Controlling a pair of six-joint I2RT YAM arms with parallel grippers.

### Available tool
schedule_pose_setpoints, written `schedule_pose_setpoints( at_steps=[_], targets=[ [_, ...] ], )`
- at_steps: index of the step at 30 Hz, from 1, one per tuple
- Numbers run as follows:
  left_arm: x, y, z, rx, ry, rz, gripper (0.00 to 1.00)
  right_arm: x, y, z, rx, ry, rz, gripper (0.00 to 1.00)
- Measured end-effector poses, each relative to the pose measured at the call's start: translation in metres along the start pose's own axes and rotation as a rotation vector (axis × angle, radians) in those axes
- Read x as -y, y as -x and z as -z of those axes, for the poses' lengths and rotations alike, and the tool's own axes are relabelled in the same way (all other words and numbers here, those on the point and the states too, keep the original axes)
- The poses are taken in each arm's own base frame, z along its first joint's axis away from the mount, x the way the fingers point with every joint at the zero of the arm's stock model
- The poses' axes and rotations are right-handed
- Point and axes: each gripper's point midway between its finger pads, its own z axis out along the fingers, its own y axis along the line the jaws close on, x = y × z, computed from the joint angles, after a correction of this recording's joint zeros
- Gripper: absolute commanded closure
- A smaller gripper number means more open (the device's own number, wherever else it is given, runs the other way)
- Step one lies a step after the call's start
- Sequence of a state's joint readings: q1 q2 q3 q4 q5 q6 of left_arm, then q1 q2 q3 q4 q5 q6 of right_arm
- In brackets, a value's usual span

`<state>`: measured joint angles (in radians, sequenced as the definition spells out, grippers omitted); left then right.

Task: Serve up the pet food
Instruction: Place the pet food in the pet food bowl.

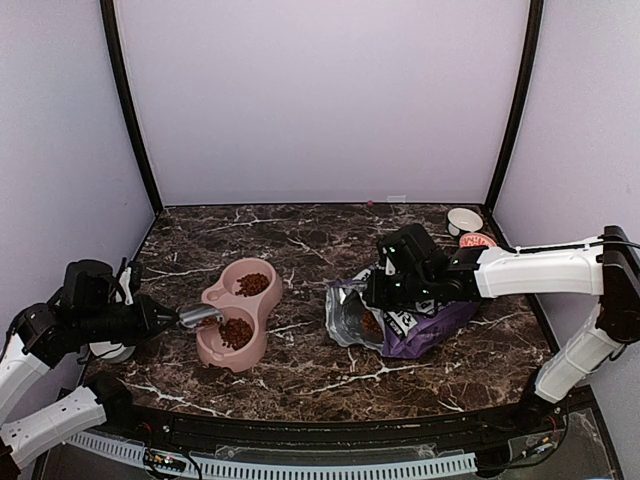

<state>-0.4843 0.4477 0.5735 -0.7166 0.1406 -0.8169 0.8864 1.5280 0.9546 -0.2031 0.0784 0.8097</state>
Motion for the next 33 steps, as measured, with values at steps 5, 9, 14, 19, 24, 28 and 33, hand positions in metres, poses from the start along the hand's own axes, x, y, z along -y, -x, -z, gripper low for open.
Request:
schedule_pose_setpoints(
  at_steps=[5, 9, 14, 19, 24, 28, 33],
  targets=[
    [-0.0024, -0.0020, -0.0006, -0.011, 0.013, -0.003, 1.00, 0.0002, -0.0002, -0.0002, 0.000, 0.000, 0.000, 1.00],
    [-0.0016, -0.0015, 0.0002, -0.018, 0.019, -0.007, 1.00, 0.0002, -0.0002, -0.0002, 0.000, 0.000, 0.000, 1.00],
    [-0.0026, -0.0021, -0.0008, -0.026, 0.028, -0.010, 1.00, 0.0001, -0.0001, -0.0002, 0.001, 0.001, 0.000, 1.00],
    [-0.0046, -0.0030, -0.0021, -0.034, 0.041, -0.013, 1.00, 0.0001, -0.0002, -0.0002, 0.000, 0.001, 0.001, 1.00],
    [-0.0031, -0.0008, -0.0001, -0.036, 0.051, -0.014, 1.00, 0.0001, -0.0002, -0.0002, 0.000, 0.001, 0.001, 1.00],
    [-0.0017, 0.0016, 0.0005, -0.037, 0.058, -0.018, 1.00, 0.0000, -0.0001, -0.0002, 0.001, 0.001, 0.004, 1.00],
    [-0.0030, 0.0016, 0.0008, -0.052, 0.082, -0.017, 1.00, 0.0000, -0.0001, -0.0002, 0.001, 0.001, 0.005, 1.00]
  ],
)
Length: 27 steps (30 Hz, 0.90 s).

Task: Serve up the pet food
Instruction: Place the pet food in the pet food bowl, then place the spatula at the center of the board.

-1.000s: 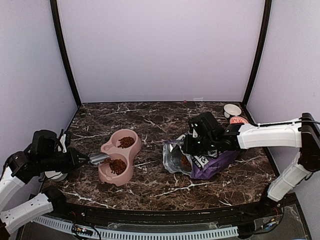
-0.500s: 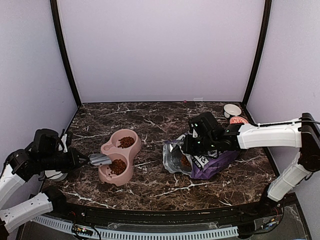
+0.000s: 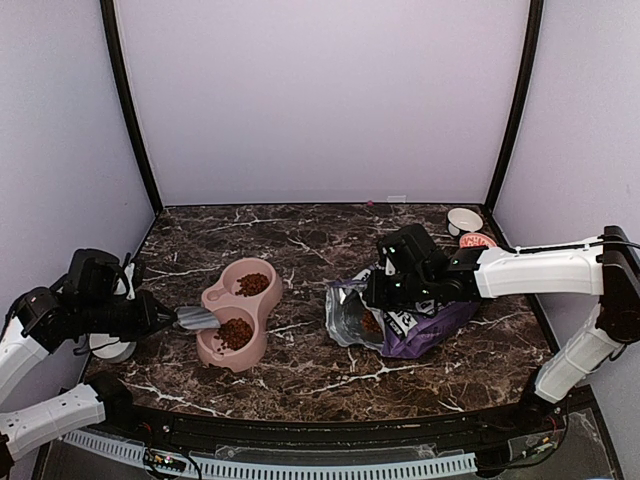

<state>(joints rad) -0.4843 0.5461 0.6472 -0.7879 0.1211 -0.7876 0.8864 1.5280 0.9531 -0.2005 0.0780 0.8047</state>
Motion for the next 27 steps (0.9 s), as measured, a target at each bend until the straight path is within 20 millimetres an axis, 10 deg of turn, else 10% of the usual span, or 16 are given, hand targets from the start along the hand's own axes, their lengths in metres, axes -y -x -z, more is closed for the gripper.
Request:
schedule_pose_setpoints(
  at_steps=[27],
  targets=[
    [0.046, 0.027, 0.021, -0.053, -0.037, -0.024, 1.00, 0.002, -0.001, 0.000, 0.016, 0.014, 0.005, 1.00]
  ],
)
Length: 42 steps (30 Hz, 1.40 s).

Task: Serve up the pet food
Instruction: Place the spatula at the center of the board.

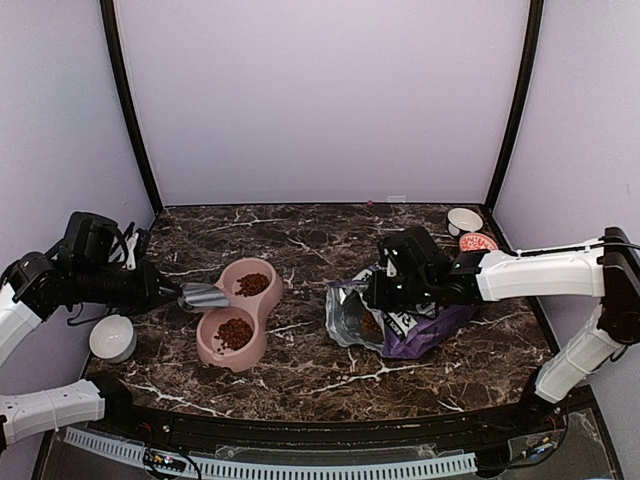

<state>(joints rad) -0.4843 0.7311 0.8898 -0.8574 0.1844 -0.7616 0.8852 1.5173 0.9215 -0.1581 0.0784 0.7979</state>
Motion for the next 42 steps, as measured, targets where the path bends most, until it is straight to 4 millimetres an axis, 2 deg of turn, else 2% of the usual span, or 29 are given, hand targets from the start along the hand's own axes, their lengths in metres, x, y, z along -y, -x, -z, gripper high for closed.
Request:
schedule_pose_setpoints(
  at_steps=[5, 10, 16, 33, 38, 42],
  targets=[
    [0.025, 0.012, -0.006, 0.029, -0.116, -0.017, 1.00, 0.001, 0.001, 0.001, 0.004, 0.002, -0.002, 1.00],
    [0.044, 0.025, -0.029, 0.043, -0.204, -0.025, 1.00, 0.001, 0.001, 0.003, 0.009, 0.005, -0.002, 1.00],
    [0.069, 0.048, -0.066, 0.047, -0.288, -0.030, 1.00, 0.002, 0.001, 0.004, 0.013, 0.005, -0.003, 1.00],
    [0.129, 0.096, -0.181, -0.026, -0.461, -0.058, 1.00, 0.004, 0.000, 0.006, 0.018, 0.008, 0.004, 1.00],
    [0.147, 0.095, -0.220, -0.051, -0.490, -0.081, 1.00, 0.004, 0.000, 0.006, 0.018, 0.008, 0.008, 1.00],
    [0.151, 0.089, -0.254, -0.081, -0.488, -0.085, 1.00, 0.005, -0.001, 0.007, 0.019, 0.009, 0.007, 1.00]
  ],
)
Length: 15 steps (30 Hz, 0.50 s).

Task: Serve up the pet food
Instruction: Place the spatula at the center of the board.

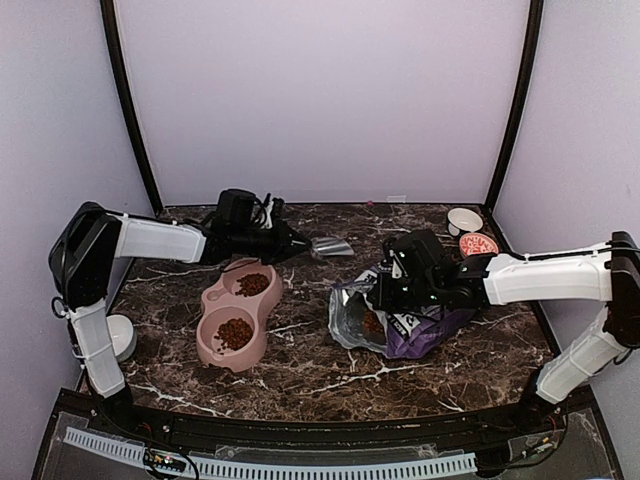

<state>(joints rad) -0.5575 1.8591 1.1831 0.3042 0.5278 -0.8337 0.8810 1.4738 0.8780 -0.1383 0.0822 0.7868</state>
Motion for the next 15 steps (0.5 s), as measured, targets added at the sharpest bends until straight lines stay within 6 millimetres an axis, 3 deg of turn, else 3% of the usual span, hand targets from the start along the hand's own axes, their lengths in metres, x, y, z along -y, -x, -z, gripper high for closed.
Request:
schedule_pose_setpoints(
  at_steps=[6, 15],
  targets=[
    [-0.025, -0.004, -0.032, -0.019, 0.022, 0.022, 1.00, 0.003, -0.003, 0.005, -0.001, -0.001, 0.000, 1.00],
    [-0.050, -0.013, -0.056, -0.034, 0.042, 0.042, 0.99, 0.004, -0.004, 0.005, -0.002, -0.002, -0.001, 1.00]
  ],
)
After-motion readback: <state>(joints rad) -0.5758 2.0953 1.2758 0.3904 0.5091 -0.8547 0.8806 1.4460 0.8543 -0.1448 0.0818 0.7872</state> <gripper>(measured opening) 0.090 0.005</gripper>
